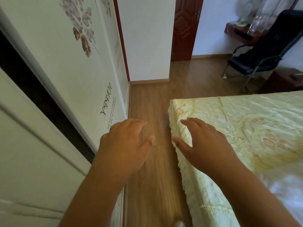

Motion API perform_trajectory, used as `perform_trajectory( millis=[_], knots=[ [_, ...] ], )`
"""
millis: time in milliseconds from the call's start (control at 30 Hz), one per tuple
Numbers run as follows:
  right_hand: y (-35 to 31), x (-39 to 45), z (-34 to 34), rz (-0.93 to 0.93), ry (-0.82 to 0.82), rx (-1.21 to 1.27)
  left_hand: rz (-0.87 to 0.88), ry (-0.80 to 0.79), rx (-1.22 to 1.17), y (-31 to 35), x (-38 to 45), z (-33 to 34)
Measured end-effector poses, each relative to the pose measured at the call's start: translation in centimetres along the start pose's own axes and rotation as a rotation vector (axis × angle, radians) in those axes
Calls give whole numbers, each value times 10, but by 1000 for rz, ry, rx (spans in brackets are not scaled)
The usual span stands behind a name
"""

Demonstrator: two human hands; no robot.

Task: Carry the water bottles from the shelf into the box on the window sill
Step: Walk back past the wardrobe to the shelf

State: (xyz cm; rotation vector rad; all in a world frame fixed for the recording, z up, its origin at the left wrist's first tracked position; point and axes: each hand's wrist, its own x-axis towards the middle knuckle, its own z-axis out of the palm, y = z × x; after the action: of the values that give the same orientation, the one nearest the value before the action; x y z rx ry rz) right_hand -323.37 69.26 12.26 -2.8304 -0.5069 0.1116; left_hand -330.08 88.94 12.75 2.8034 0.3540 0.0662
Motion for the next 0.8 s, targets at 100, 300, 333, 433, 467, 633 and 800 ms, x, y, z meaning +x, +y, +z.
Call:
perform_trajectory(
  millis=[100, 300, 333, 433, 467, 633, 800],
  knots=[
    [0, 35, 5, -3, -8, 20, -24, -23, 22, -6, 34, 2],
    [10, 129, 8, -54, -4, 73, -75, -12, 60, -2, 108, 1],
    [13, 147, 6, -63, -2, 82, -79, -5, 65, 1, 121, -1],
    [22, 200, -3, -96, 6, 95, -98, 27, 90, 11, 167, -8],
    [26, 216, -7, -103, 9, 99, -107, 45, 94, 15, 182, -10],
    [40, 280, -21, -144, 3, 113, -140, 90, 65, 31, 238, -7],
    [52, 324, -26, -148, -39, 96, -150, 51, 61, 38, 285, 0]
  ],
)
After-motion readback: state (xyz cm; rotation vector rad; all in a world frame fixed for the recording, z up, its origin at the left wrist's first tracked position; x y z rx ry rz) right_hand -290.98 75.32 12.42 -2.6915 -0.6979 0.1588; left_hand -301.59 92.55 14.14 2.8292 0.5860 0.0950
